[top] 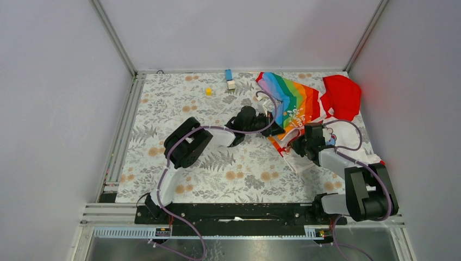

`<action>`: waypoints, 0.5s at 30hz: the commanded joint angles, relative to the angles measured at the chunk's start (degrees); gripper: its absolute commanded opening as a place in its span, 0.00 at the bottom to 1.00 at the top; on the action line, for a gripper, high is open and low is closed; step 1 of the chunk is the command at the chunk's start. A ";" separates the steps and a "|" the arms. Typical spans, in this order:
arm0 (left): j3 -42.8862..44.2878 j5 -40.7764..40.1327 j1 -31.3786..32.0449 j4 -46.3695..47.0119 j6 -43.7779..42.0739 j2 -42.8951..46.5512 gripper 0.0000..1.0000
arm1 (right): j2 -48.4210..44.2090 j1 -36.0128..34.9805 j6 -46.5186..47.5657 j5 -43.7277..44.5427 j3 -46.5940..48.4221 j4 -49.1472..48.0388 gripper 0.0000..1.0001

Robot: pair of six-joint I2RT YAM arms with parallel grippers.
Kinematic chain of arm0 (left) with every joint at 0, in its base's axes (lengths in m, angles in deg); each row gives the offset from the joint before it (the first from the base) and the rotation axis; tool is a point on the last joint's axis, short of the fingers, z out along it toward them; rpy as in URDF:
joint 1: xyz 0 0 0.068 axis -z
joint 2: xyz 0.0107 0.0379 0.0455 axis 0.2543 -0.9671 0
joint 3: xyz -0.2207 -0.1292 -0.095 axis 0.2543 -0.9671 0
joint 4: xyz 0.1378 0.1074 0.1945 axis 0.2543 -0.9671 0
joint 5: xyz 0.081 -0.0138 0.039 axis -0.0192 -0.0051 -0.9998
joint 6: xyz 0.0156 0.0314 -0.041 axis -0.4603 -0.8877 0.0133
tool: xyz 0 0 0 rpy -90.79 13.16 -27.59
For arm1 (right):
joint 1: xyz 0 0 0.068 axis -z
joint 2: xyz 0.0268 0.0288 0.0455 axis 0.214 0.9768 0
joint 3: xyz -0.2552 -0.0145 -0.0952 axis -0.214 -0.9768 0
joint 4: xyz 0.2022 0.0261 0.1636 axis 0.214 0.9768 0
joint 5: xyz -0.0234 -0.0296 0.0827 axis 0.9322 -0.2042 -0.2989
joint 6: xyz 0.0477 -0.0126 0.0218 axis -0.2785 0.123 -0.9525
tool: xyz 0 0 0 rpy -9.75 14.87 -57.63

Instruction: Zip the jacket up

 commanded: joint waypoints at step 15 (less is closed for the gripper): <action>0.21 -5.94 3.61 6.07 -3.80 2.61 0.00 | 2.13 -1.82 3.63 3.08 0.43 -9.40 0.00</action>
